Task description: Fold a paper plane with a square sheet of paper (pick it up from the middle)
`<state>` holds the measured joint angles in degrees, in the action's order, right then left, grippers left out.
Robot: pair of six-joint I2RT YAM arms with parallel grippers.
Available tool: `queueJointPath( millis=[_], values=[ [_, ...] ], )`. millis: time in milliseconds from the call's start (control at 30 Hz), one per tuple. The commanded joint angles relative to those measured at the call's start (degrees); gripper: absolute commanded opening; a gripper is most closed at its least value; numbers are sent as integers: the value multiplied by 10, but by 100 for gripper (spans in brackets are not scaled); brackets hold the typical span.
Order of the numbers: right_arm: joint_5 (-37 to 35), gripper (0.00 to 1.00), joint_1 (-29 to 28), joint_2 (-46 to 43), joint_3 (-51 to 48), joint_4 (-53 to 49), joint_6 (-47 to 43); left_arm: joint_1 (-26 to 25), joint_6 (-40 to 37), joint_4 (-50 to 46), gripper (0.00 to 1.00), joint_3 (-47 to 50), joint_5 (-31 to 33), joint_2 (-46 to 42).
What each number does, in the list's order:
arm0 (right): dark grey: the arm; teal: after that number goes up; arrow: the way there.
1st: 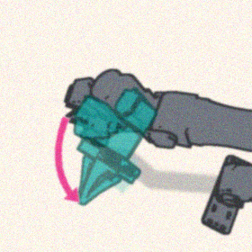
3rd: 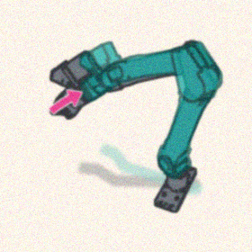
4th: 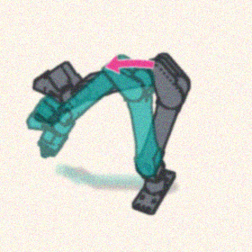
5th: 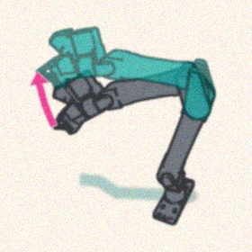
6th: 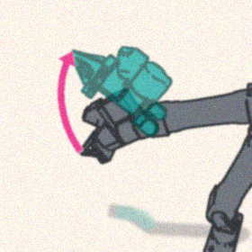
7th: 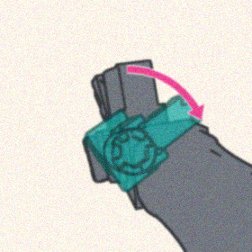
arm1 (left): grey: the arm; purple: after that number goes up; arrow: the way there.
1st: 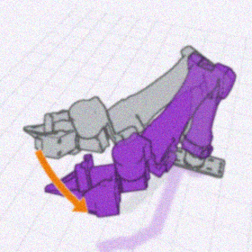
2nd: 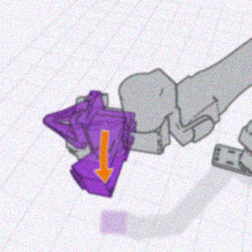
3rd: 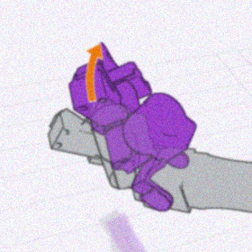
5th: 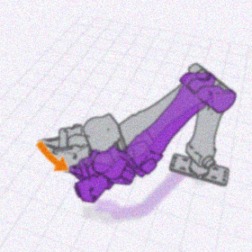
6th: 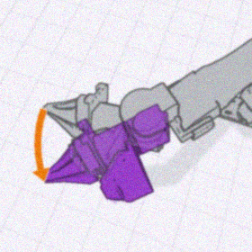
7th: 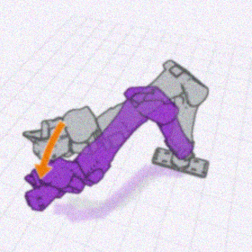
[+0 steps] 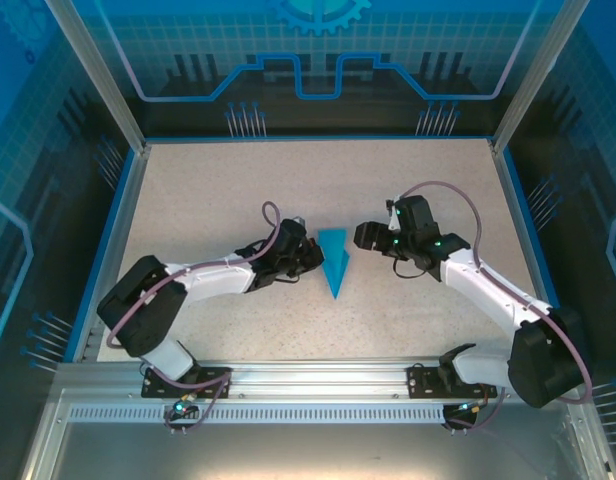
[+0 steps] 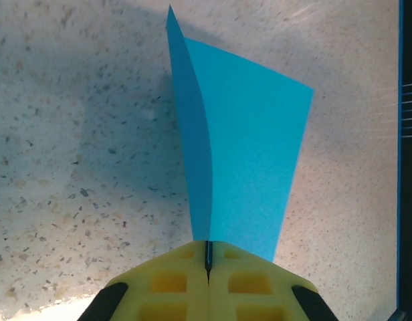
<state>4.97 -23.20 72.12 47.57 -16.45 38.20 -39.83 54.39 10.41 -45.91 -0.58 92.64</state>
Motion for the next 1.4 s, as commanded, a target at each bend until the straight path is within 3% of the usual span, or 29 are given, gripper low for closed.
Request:
queueJointPath(
  millis=[0,167,667,1000,1133,1367],
  values=[
    [40,69,2,17,1,-4,-26,12,21,93,0,26,-40,18],
    [63,58,-31,68,25,-18,-55,28,44,145,0,71,-54,44],
    [49,56,-144,230,126,-60,-85,48,47,163,0,120,-70,46],
    [7,50,-174,221,124,-70,-70,48,43,165,0,117,-77,44],
    [1,43,-188,238,132,-74,-69,48,44,166,0,115,-81,47],
    [-4,46,-200,267,144,-81,-61,48,44,166,0,117,-82,46]
  ],
)
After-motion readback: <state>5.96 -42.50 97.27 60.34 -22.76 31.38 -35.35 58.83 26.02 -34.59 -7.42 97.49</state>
